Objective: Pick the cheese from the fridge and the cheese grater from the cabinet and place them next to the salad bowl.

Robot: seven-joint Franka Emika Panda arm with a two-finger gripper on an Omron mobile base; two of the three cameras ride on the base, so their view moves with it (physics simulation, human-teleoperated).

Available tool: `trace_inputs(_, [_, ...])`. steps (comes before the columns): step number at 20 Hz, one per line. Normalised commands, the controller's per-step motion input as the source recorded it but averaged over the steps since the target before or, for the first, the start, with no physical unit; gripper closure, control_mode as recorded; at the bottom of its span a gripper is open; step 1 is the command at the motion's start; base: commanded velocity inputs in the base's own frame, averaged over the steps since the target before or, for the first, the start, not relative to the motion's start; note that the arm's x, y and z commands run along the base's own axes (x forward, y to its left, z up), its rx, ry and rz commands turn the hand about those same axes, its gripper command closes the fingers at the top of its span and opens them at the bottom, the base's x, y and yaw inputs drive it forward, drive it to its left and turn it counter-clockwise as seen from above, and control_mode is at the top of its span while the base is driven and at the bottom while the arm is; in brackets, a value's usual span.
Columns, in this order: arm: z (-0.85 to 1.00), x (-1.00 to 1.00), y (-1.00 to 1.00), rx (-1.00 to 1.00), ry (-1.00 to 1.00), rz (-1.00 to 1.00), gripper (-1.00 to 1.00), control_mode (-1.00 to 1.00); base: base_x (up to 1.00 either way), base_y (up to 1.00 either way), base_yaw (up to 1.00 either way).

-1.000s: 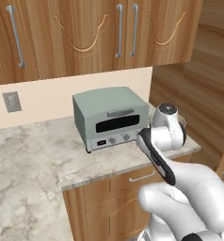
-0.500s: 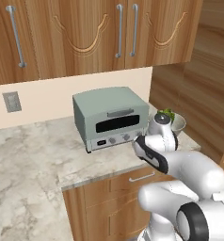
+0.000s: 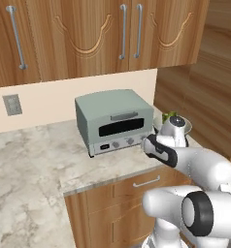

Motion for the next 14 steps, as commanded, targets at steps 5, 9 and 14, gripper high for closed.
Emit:
trace_inputs(5, [-0.17,0.07,0.00,0.00,-0.12,0.00,1.00,-1.00,0.00,0.00,0.00])
trace_inputs(9, [0.00,0.18,-0.11,0.00,-0.02,0.00,1.00,-1.00,0.00,0.00,0.00])
trace_inputs(14, [0.00,0.06,-0.10,0.00,0.00,-0.01,1.00,-1.00,0.00,0.00,0.00])
